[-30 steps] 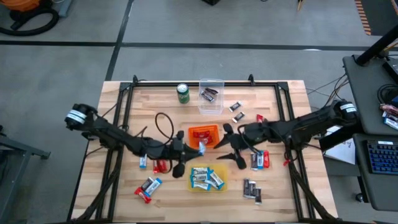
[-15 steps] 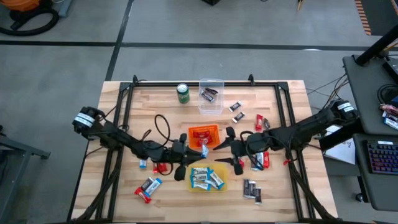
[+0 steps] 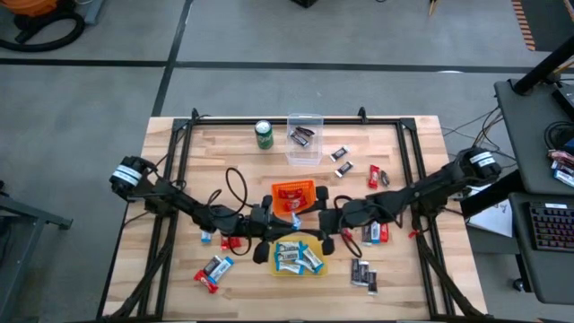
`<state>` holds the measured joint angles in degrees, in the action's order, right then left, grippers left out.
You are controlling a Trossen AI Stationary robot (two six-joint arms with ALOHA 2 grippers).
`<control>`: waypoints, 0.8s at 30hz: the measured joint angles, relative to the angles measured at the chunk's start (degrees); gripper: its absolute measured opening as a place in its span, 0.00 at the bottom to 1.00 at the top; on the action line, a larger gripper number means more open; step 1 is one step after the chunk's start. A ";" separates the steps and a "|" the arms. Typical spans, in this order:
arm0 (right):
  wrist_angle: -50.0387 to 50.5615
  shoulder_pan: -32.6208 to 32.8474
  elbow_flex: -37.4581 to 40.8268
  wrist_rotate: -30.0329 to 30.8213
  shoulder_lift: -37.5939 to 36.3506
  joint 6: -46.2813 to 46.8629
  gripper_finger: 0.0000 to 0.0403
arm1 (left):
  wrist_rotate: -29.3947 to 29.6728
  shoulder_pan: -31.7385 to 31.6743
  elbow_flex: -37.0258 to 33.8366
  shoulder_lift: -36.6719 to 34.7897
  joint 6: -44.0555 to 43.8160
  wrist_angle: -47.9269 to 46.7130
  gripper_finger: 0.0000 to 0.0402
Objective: Sort candy
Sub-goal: Put the white candy into the yellow bin
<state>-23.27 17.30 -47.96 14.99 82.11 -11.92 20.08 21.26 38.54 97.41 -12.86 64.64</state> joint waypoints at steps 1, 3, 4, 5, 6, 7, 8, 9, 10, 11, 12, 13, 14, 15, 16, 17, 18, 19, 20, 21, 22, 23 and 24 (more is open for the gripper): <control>0.02 -0.02 -0.24 0.06 0.27 -0.55 0.50 | -0.03 -0.02 0.00 0.00 0.02 0.06 0.02; -0.13 -0.04 -0.44 0.08 0.37 -1.18 0.48 | -0.04 -0.03 0.00 0.01 0.08 0.26 0.02; -0.05 -0.04 -0.44 0.08 0.37 -1.23 0.47 | -0.05 -0.03 0.00 0.02 0.08 0.26 0.02; 0.04 -0.04 -0.44 0.11 0.37 -1.30 0.45 | -0.06 -0.03 0.00 0.00 0.06 0.26 0.02; 0.20 -0.04 -0.44 0.05 0.37 -1.34 0.42 | -0.01 -0.03 0.00 0.02 -0.01 0.17 0.02; 0.33 -0.04 -0.44 0.04 0.37 -1.49 0.39 | 0.23 -0.03 0.00 0.02 -0.12 -0.04 0.02; 0.49 -0.04 -0.44 -0.17 0.34 -1.68 0.35 | 0.36 -0.05 0.00 0.00 -0.23 -0.18 0.02; 0.56 -0.04 -0.44 -0.76 0.34 -1.76 0.31 | 0.39 -0.05 0.00 0.00 -0.28 -0.28 0.03; 0.56 -0.05 -0.44 -1.60 0.34 -1.76 0.26 | 0.37 -0.03 0.00 0.00 -0.34 -0.41 0.04; 0.64 -0.06 -0.44 -2.49 0.32 -1.76 0.21 | 0.34 -0.03 0.00 -0.01 -0.37 -0.66 0.05; 0.69 -0.06 -0.44 -3.24 0.30 -1.85 0.16 | 0.20 -0.03 0.00 -0.01 -0.37 -0.82 0.07; 0.77 -0.06 -0.44 -3.95 0.30 -2.17 0.12 | 0.18 -0.02 0.00 -0.01 -0.39 -1.01 0.09; 0.81 -0.06 -0.44 -4.57 0.28 -2.25 0.07 | 0.09 0.02 0.00 -0.01 -0.39 -1.10 0.11; 0.88 -0.06 -0.44 -4.70 0.23 -2.25 0.06 | 0.07 0.02 0.00 -0.01 -0.40 -1.14 0.14; 1.06 -0.08 -0.44 -4.68 0.17 -2.07 0.05 | 0.05 -0.01 0.00 -0.02 -0.43 -1.21 0.16; 1.61 -0.08 -0.44 -4.72 -0.03 -1.37 0.05 | 0.04 -0.01 0.00 -0.17 -0.48 -1.59 0.18; 2.58 -0.08 -0.44 -4.80 -0.25 -0.64 0.05 | 0.04 -0.01 0.00 -0.48 -0.52 -2.59 0.20; 3.77 -0.08 -0.45 -5.11 -0.47 0.61 0.05 | -0.04 0.00 0.00 -0.99 -0.60 -4.17 0.22; 5.51 -0.12 -0.50 -6.25 -0.91 2.16 0.05 | -0.15 0.02 0.00 -1.74 -0.87 -6.39 0.23; 7.27 -0.13 -0.51 -8.19 -1.21 3.94 0.05 | -0.13 0.08 -0.04 -2.58 -1.39 -8.97 0.25; 8.60 -0.11 -0.52 -10.23 -1.31 5.69 0.05 | -0.11 0.06 -0.07 -3.48 -2.01 -11.55 0.26; 9.87 -0.08 -0.56 -12.60 -1.36 7.34 0.05 | -0.09 0.06 -0.07 -4.80 -2.88 -14.77 0.27; 11.44 -0.08 -0.55 -15.00 -1.36 9.03 0.05 | -0.09 0.04 -0.07 -6.01 -3.90 -18.16 0.27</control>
<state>-11.83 17.22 -48.51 -0.01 80.75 -2.88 19.99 21.30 38.48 91.40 -16.76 46.49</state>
